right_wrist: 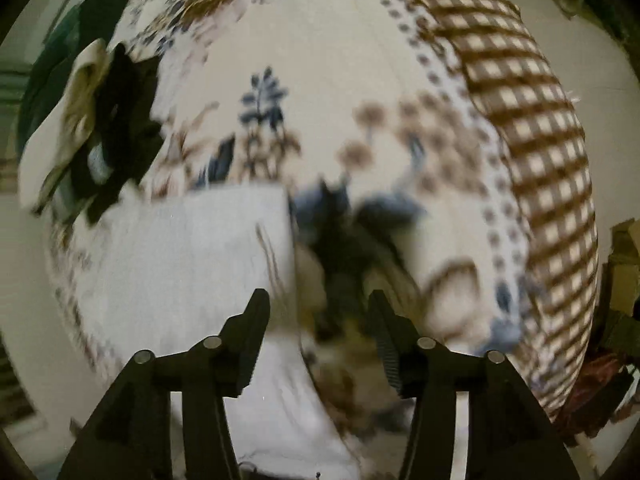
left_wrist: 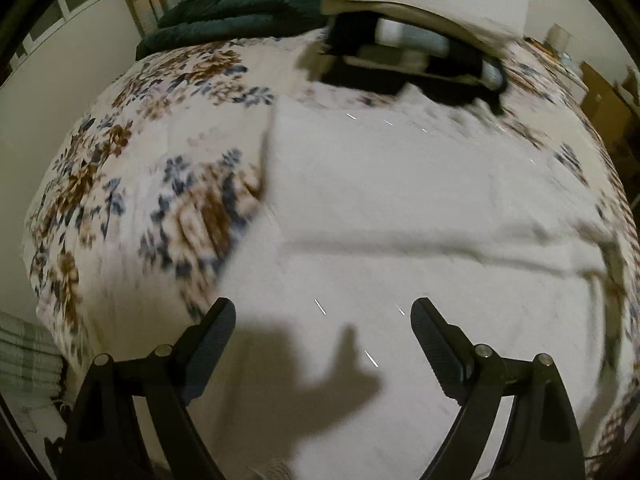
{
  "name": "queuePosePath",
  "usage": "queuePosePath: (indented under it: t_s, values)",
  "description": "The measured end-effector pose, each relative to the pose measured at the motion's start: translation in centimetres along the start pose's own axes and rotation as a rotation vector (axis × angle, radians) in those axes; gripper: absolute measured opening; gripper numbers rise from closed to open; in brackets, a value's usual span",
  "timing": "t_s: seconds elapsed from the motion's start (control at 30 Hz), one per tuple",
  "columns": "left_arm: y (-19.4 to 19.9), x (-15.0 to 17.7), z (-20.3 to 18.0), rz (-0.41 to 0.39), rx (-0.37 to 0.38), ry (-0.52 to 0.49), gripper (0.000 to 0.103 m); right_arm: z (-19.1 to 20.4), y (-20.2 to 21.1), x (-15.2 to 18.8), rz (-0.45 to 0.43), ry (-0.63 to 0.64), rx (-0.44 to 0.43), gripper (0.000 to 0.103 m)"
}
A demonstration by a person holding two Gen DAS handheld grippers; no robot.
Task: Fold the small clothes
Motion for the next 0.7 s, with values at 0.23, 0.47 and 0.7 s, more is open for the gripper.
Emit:
queuePosePath:
  t_s: [0.23,0.47,0.7]
  values:
    - [4.0,9.7,-13.6,0.147,0.049,-0.075,0.089,-6.1,0.4,4.9,0.167,0.084,-0.139,0.058]
    - [1.8,18.1,-27.0,0.295,0.160,-0.146,0.089,-7.8,-2.8,3.4,0.234,0.129,-0.170,0.058]
    - [-1.4,17.5,-28.9,0.267,0.105,-0.147,0.008,-1.4,-8.0,-2.5,0.202,0.159,-0.292,0.061]
Point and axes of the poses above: each gripper's, at about its wrist camera, not at the fingertips, and y roughly against the way its jaws point, z to its left, x to its underside, the point moved 6 cm from there along -y, roughly the way its jaws point, and after that the axes turned 7 degrees about -y, right-handed, at the moved point
